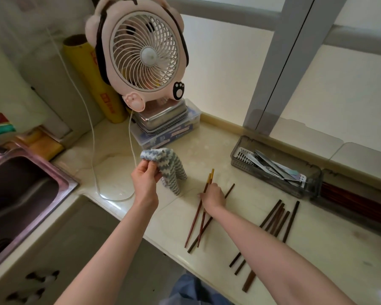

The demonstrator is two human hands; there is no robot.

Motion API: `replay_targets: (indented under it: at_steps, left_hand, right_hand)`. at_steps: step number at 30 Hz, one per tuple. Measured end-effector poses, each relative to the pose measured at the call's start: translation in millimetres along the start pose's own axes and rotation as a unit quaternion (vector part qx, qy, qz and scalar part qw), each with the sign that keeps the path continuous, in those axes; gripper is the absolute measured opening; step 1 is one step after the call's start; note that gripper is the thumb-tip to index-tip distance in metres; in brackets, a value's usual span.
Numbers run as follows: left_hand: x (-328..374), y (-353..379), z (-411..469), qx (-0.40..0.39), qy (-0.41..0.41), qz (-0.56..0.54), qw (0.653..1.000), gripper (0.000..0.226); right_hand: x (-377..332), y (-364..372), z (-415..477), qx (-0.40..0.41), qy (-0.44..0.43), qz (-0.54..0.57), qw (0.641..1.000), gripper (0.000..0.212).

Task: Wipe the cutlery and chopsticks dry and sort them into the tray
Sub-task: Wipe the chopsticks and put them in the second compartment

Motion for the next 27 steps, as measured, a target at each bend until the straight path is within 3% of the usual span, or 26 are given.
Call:
replay_targets:
  at_steps: [5,9,14,19,24,27]
  left_hand:
    - [-13,-5,-4,-0.005,-0.025,0.018,1.0,0.02]
    - [-17,-4,-3,-0.006,-0.042,0.033,0.999,0.02]
    - [-23,11,-1,-0.018,-0.066,0.062,0.996,0.02]
    - [-26,62,-15,-0.097,-0.058,0.098,0.989,0.025]
    - [-27,114,-32,-0.193,-0.042,0.125,0.972,0.019]
    - [-30,143,-50,-0.259,-0.05,0.112,0.958,0.018]
  right_hand:
    - [-6,16,-2,-0.027,0.0,0.004,1.0,0.02]
    - [-5,23,-7,-0.105,0.011,0.138,0.985,0.009]
    - [-34,-27,-20,-0.133,-0.091,0.262,0.952,0.011]
    - [-59,-93,-50,-0.166,-0.213,0.359,0.893,0.011]
    - [-33,-131,-60,-0.105,-0.25,0.328,0.905,0.025]
    - [-17,-143,-67,-0.12,-0.244,0.336,0.902,0.022]
Point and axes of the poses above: each hand's wrist, its own z-axis towards the middle knuckle, its own y-axis out of the palm, x = y × z, the point moved 8 cm from there along z, towards the middle knuckle, and after that the axes turned 2 degrees about -z, right-handed, at the moved point
